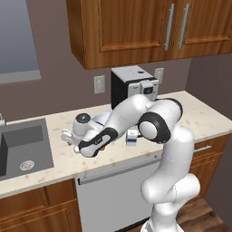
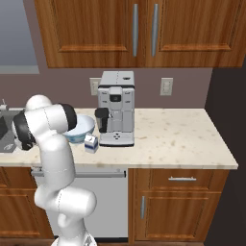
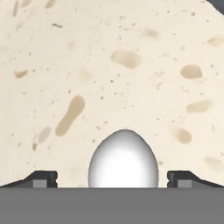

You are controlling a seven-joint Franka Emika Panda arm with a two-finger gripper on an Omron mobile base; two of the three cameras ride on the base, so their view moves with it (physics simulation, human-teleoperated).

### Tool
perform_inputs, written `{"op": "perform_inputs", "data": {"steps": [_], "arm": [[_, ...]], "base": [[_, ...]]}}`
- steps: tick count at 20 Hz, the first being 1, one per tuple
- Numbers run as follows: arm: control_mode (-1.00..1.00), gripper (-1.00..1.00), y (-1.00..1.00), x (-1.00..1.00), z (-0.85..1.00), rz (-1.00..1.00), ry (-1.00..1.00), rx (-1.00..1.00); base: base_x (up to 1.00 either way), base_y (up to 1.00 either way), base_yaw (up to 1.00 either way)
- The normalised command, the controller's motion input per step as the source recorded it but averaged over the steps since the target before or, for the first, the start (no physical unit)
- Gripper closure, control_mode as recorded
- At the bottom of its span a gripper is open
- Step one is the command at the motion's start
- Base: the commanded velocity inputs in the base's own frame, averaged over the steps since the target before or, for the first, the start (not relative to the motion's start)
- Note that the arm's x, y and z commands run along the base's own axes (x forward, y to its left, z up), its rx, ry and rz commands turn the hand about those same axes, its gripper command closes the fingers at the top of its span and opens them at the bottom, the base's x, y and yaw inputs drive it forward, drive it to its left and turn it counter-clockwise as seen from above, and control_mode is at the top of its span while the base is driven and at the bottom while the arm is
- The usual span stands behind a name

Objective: Gather the eggs and milk located in the vicinity of the sink area and place them right next to the bowl.

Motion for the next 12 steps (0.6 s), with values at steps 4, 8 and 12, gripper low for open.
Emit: {"op": "perform_inputs", "data": {"steps": [4, 8, 12], "arm": [[-1.0, -1.0, 0.11, 0.01, -0.33, -0.06, 0.05, 0.0], [-1.0, 1.0, 0.0, 0.0, -0.42, -0.05, 0.02, 0.0], [-1.0, 1.0, -0.05, 0.0, -0.37, -0.03, 0.0, 0.0]], "base": [[0.0, 0.0, 0.0], [0.0, 0.0, 0.0], [0.0, 0.0, 0.0]]}}
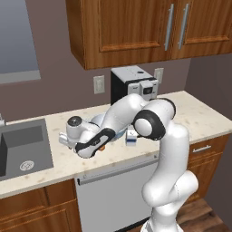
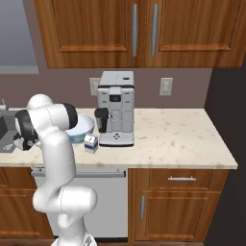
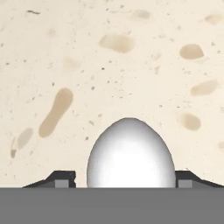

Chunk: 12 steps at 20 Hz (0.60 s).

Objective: Gather the eggs and milk located in the vicinity of the sink area and place them right next to the bowl.

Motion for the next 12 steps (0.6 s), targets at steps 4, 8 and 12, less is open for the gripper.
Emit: {"op": "perform_inputs", "data": {"steps": [4, 8, 12], "arm": [[-1.0, 1.0, -0.19, 0.0, -0.29, -0.02, 0.0, 0.0], [-1.0, 1.0, -0.14, -0.02, -0.09, -0.02, 0.0, 0.0], [-1.0, 1.0, -0.05, 0.0, 0.01, -0.01, -0.01, 0.0]], "base": [[0.0, 0.0, 0.0], [0.0, 0.0, 0.0], [0.0, 0.0, 0.0]]}}
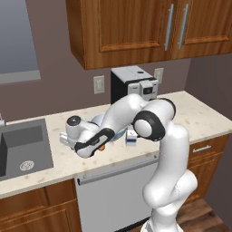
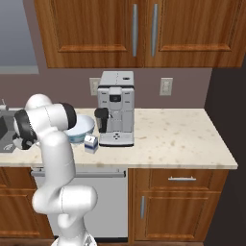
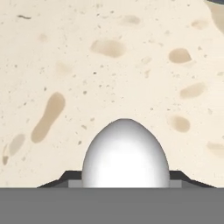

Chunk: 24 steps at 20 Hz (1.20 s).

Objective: Gather the eggs and milk located in the vicinity of the sink area and place them right next to the bowl.

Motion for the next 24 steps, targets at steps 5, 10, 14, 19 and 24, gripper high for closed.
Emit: {"op": "perform_inputs", "data": {"steps": [5, 10, 14, 19, 24], "arm": [[-1.0, 1.0, 0.0, 0.0, 0.25, 0.0, -0.01, 0.0], [-1.0, 1.0, 0.0, 0.09, 0.31, -0.05, 0.01, -0.02], [-1.0, 1.0, 0.0, 0.17, 0.16, -0.19, 0.1, -0.04], [-1.0, 1.0, 0.0, 0.29, 0.01, -0.25, 0.1, -0.05], [-1.0, 1.0, 0.0, 0.39, 0.0, -0.21, 0.03, -0.04]], "base": [[0.0, 0.0, 0.0], [0.0, 0.0, 0.0], [0.0, 0.0, 0.0], [0.0, 0.0, 0.0], [0.0, 0.0, 0.0]]}}
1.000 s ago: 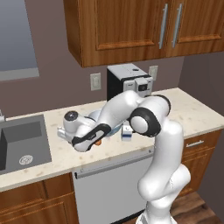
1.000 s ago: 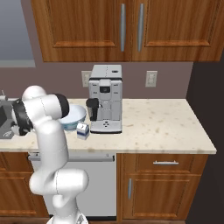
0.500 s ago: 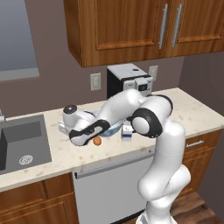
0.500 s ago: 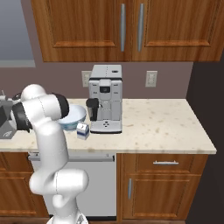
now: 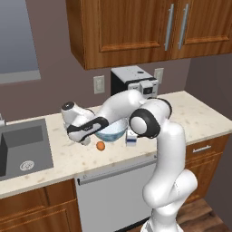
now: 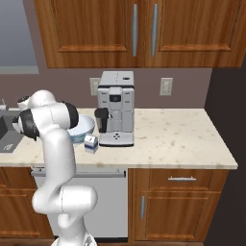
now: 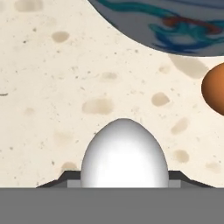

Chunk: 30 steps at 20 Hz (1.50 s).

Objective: Gather the eggs and milk located in the vicinity of the sink area and place them right next to the bowl.

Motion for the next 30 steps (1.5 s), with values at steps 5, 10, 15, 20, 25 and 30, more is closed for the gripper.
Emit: {"op": "perform_inputs", "data": {"steps": [5, 10, 15, 20, 25, 30], "arm": [[-1.0, 1.0, 0.0, 0.38, -0.08, -0.18, 0.0, -0.03], [-1.0, 1.0, -0.08, 0.19, -0.21, -0.15, 0.0, -0.02], [-1.0, 1.0, -0.16, 0.11, -0.22, -0.13, 0.0, 0.0], [-1.0, 1.0, -0.16, 0.12, -0.13, -0.12, 0.0, 0.0], [-1.0, 1.0, -0.03, 0.04, -0.34, -0.11, 0.0, -0.01], [-1.0, 1.0, -0.01, 0.0, -0.32, -0.11, 0.0, 0.0]], "base": [[0.0, 0.0, 0.0], [0.0, 0.0, 0.0], [0.0, 0.0, 0.0], [0.0, 0.0, 0.0], [0.0, 0.0, 0.0], [0.0, 0.0, 0.0]]}}
